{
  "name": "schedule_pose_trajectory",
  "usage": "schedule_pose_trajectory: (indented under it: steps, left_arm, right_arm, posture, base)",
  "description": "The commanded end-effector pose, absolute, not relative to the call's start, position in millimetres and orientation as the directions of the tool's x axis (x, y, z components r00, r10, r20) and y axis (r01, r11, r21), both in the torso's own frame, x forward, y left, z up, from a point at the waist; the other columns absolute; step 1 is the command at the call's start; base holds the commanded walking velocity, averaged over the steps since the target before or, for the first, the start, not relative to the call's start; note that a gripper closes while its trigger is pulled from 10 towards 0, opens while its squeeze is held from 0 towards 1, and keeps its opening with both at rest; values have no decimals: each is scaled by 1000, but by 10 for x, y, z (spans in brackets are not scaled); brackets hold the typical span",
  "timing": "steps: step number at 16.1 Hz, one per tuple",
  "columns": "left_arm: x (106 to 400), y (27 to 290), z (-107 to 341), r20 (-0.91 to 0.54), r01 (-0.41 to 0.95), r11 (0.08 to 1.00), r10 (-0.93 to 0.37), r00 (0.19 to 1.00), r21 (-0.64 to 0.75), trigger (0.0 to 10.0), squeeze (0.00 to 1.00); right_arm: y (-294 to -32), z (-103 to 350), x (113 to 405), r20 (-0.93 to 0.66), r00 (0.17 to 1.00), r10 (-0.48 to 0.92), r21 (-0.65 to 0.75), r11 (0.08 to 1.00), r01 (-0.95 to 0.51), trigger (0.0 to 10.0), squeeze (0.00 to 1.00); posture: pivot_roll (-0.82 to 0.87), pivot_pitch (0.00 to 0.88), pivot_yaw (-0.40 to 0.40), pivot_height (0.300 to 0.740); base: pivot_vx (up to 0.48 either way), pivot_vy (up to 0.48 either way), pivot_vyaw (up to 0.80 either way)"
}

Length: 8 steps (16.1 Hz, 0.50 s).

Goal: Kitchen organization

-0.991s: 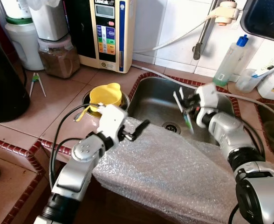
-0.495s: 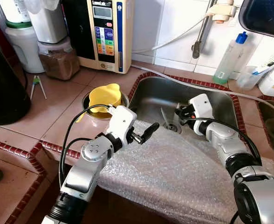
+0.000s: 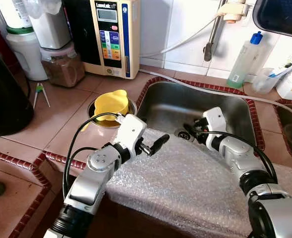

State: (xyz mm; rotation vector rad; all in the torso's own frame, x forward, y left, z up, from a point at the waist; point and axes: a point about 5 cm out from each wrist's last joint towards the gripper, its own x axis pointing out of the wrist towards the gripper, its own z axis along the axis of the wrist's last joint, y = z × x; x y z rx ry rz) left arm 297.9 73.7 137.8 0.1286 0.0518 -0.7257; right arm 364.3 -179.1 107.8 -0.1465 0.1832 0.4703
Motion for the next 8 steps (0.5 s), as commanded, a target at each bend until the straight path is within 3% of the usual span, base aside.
schedule_pose_trajectory:
  steps: [1,5,8]
  left_arm:
    - [3039,777,1450,-64,621,773,-618,784,133,10000,1000]
    - [3270,1161,1660,59,352,909,-373,926,224,10000,1000]
    - [3384,1420,1763,97,212,951,-238,966,225,10000,1000]
  right_arm:
    - [-1761,1180,3664,-141,882,449,-87,882,-463,10000,1000]
    - [-1564,1448,3548,61,871,487,-210,859,-466,10000,1000]
    - [-1369,1540,3423,139,867,479,-132,877,-463,10000,1000]
  posture:
    - [9,0,15,740]
    - [13,0,0,740]
    - [17,0,-6,740]
  base:
    - [0,0,0]
    - [0,0,0]
    - [0,0,0]
